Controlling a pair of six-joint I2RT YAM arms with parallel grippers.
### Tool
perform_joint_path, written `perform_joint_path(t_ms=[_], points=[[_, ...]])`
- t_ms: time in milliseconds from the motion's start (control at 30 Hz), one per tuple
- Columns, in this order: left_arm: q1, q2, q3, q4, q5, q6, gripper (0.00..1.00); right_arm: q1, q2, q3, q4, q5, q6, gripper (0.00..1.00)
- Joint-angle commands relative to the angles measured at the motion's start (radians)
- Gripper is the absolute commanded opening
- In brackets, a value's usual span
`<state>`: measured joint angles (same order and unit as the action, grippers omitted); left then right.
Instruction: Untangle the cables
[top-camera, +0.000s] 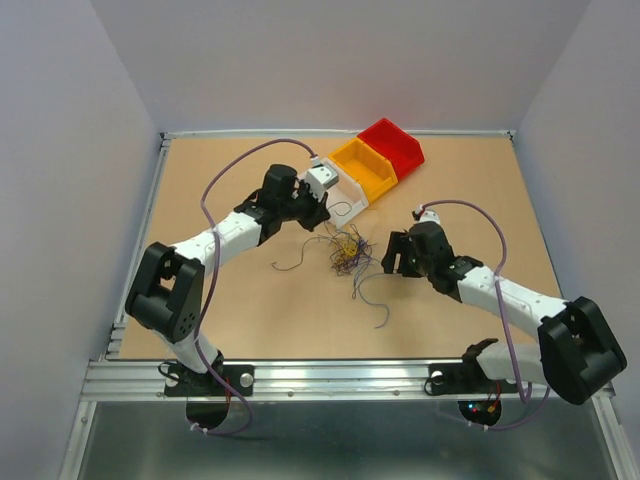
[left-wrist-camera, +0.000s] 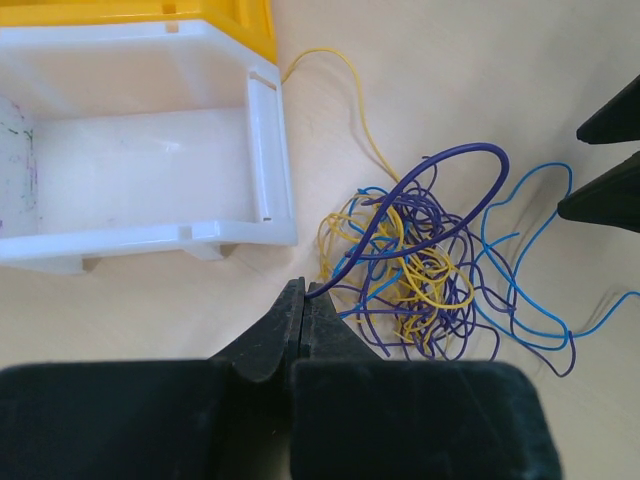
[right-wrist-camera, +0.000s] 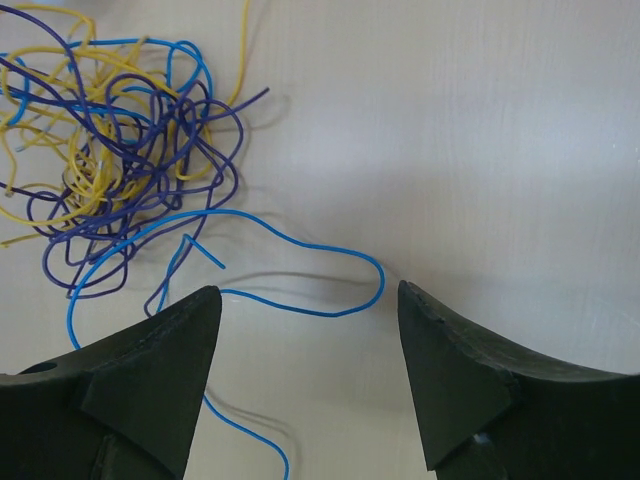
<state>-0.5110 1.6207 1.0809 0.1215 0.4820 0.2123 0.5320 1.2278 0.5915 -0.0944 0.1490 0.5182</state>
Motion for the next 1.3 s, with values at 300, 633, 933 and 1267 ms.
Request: perform_joint_path(t_ms=[300, 633, 933, 1267], points=[[-0.096, 0.004, 0.040, -0.011, -0.057, 0.061, 0.00, 0.019, 0.179, 0.056, -0.071, 0.067, 0.088, 0.62], [-0.101, 0.019, 0.047, -0.017, -0.082, 0.067, 0.00, 0.019, -0.025, 0.120, -0.131, 0.130, 0.031, 0.00], [-0.101, 0.013, 0.042, -0.013, -0.086, 0.067, 0.00, 0.019, -0.065, 0.538, -0.272, 0.332, -0.076, 0.01], [-0.103, 0.057, 0.057, -0.017, -0.085, 0.065, 0.00, -0.003, 0.102, 1.002, -0.269, 0.432, -0.159, 0.01]])
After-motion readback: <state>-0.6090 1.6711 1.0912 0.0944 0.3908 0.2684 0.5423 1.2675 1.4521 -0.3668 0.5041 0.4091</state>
